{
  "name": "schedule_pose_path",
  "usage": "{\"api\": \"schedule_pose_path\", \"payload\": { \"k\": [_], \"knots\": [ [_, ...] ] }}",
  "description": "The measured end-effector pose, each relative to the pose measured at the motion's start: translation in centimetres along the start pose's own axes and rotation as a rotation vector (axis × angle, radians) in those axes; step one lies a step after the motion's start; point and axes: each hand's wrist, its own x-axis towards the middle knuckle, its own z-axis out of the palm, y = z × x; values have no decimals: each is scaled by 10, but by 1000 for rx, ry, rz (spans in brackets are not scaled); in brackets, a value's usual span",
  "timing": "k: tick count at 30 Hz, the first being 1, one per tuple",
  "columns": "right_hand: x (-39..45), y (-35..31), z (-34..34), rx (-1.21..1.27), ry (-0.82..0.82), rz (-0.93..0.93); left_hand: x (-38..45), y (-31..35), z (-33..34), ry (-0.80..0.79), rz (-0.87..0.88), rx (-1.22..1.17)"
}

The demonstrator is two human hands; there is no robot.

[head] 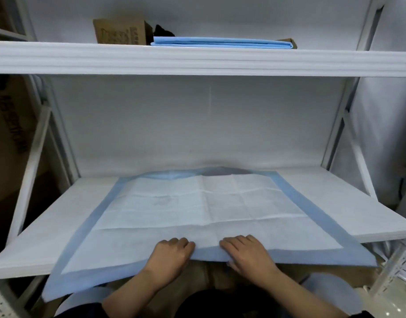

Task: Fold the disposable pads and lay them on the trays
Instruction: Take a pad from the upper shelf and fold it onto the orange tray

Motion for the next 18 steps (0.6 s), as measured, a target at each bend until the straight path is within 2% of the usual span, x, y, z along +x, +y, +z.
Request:
{"api": "schedule_pose_path", "payload": {
  "k": [7, 13, 18],
  "knots": [
    [-2, -33, 25, 93, -110, 128, -16, 19, 21, -113, -12, -49],
    [-7, -42, 37, 111, -190, 201, -18, 30, 31, -139, -19, -146],
    [-9, -47, 45, 69, -162, 221, -15, 35, 45, -170, -32, -192]
  ]
}}
